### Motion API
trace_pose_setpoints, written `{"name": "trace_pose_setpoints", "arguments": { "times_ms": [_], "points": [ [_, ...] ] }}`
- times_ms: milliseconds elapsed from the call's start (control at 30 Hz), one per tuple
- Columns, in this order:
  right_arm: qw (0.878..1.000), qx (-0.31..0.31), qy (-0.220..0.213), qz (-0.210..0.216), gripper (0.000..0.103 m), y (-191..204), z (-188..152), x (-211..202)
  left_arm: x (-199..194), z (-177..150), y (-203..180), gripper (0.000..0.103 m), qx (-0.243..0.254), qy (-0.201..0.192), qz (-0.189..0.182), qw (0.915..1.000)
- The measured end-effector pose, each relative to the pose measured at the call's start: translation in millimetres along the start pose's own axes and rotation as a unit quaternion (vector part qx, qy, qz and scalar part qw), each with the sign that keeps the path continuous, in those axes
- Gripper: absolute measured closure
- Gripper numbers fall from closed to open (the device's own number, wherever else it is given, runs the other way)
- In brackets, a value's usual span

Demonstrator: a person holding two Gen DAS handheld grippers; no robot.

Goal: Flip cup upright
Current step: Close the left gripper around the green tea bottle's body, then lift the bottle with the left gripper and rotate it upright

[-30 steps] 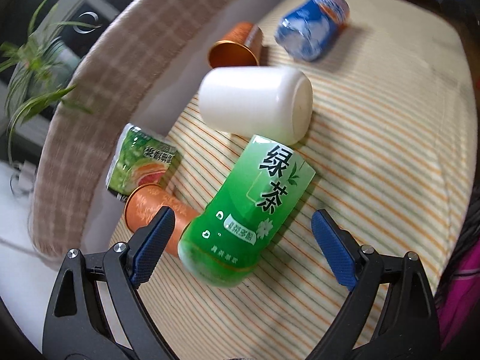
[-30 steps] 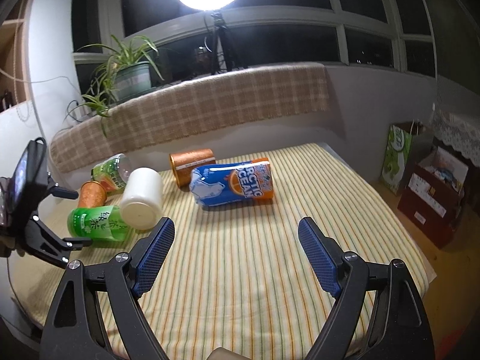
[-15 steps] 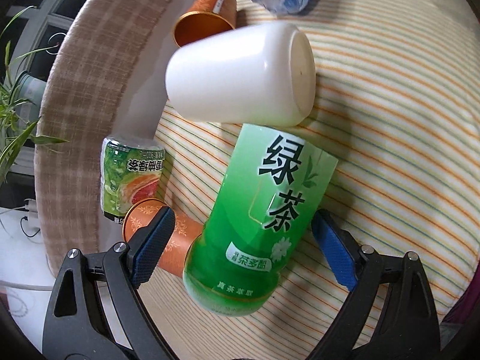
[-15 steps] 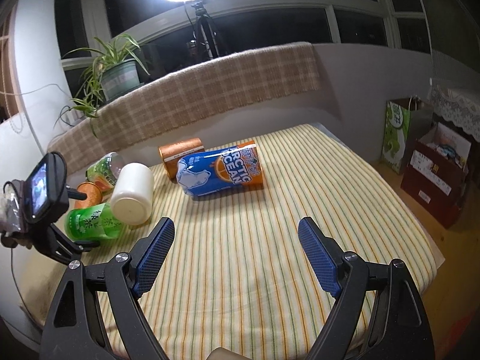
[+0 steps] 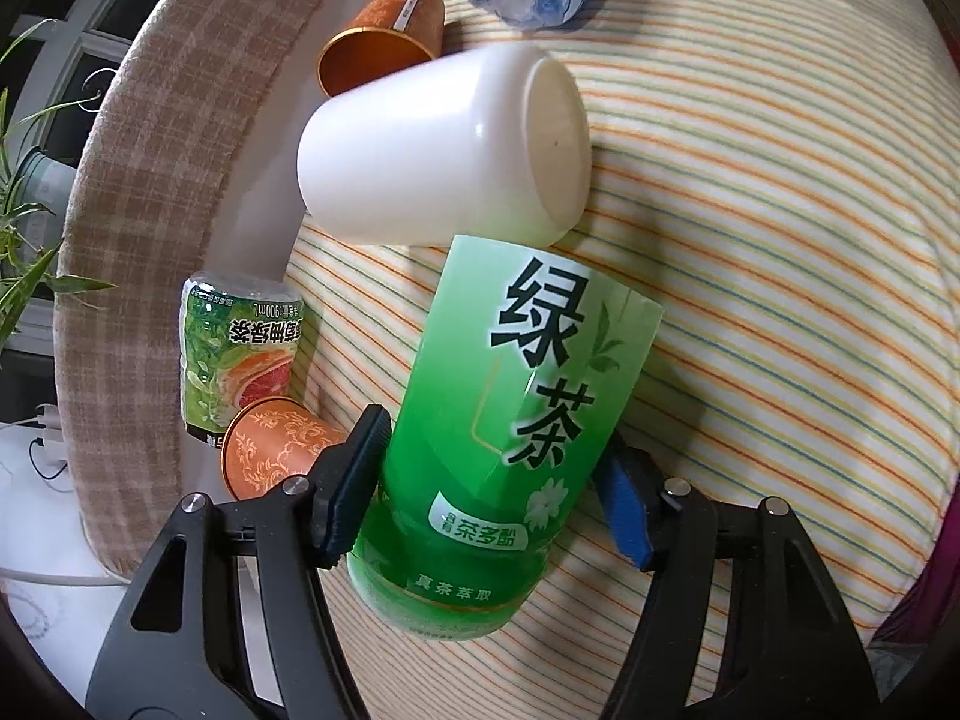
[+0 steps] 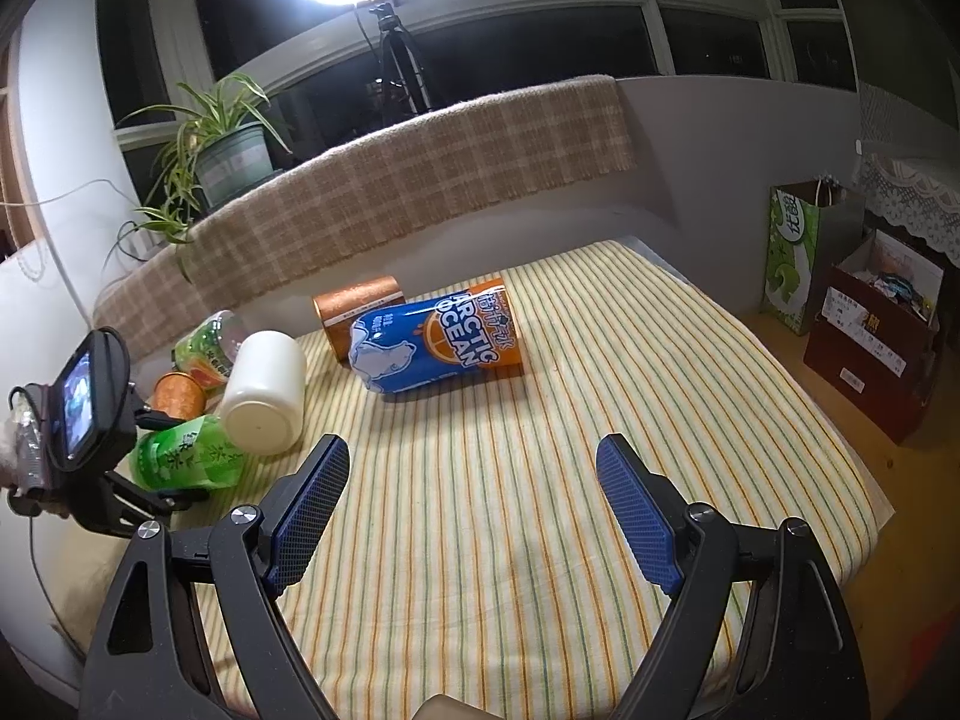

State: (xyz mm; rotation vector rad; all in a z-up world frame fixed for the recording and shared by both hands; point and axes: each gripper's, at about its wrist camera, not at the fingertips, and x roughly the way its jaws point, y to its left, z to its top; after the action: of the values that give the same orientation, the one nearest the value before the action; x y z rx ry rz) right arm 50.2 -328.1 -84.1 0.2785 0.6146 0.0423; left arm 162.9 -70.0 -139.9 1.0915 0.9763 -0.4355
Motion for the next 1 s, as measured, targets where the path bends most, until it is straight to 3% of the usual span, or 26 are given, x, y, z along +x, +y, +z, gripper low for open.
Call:
{"name": "trace_pose_setpoints", "arguments": {
  "times_ms": [233,400,533,633,667,733,833,933,1000],
  "points": [
    [1.000,0.002,-0.003,0.006,0.018,2,1,-5,-22,-5,-4,0.035,-0.024,-0.018,-0.016,0.9994],
    [1.000,-0.001,-0.003,0.012,0.018,5,0,-9,-43,-10,-6,0.035,-0.071,-0.039,-0.041,0.9959],
    [1.000,0.001,-0.004,0.018,0.018,5,-1,-11,-60,-17,2,0.035,-0.161,-0.059,-0.107,0.9793],
    [1.000,0.004,-0.002,0.021,0.018,4,-3,-12,-69,-22,8,0.035,-0.241,-0.077,-0.175,0.9515],
    [1.000,0.006,0.000,0.022,0.018,4,-3,-12,-72,-26,8,0.035,-0.272,-0.088,-0.206,0.9358],
    [1.000,0.009,0.003,0.023,0.018,3,-5,-11,-76,-28,7,0.035,-0.303,-0.098,-0.230,0.9193],
    [1.000,0.010,0.006,0.023,0.018,4,-6,-12,-71,-37,10,0.035,-0.382,-0.111,-0.294,0.8694],
    [1.000,0.013,0.009,0.024,0.018,3,-7,-12,-58,-47,9,0.035,-0.448,-0.114,-0.325,0.8249],
    [1.000,0.014,0.010,0.026,0.018,4,-8,-12,-50,-52,8,0.035,-0.477,-0.117,-0.331,0.8060]
  ]
}}
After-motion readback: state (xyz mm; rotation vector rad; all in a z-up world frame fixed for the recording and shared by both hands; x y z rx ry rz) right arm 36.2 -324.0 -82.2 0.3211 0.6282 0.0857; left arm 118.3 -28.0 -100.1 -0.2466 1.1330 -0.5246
